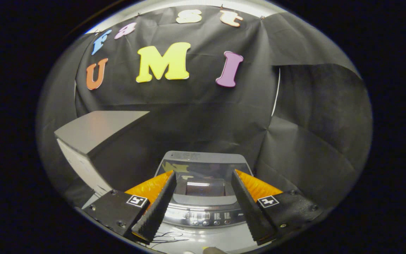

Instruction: Put the clothes into the washing machine and then close the washing machine lid.

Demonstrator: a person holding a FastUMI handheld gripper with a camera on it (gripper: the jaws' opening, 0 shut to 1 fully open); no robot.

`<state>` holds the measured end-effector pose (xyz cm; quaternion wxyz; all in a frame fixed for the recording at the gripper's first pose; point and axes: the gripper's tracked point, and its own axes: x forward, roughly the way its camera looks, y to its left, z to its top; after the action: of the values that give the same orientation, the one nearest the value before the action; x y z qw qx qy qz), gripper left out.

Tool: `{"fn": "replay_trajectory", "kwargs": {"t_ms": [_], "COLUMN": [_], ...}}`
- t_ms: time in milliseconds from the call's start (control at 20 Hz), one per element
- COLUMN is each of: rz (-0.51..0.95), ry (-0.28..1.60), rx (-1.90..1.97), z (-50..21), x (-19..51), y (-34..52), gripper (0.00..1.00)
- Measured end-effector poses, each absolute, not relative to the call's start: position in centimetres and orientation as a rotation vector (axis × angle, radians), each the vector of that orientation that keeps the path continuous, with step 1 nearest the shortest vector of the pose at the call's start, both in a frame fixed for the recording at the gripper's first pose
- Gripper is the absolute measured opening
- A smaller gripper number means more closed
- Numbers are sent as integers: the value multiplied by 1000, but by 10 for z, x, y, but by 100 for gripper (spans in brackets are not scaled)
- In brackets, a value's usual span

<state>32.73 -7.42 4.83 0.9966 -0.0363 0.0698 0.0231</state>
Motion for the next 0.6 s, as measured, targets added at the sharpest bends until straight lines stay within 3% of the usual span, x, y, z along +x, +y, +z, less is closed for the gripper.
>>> {"fn": "replay_trajectory", "kwargs": {"t_ms": [600], "rz": [5], "ry": [77], "rx": [-22], "z": [27], "x": [136], "y": [3], "gripper": [98]}}
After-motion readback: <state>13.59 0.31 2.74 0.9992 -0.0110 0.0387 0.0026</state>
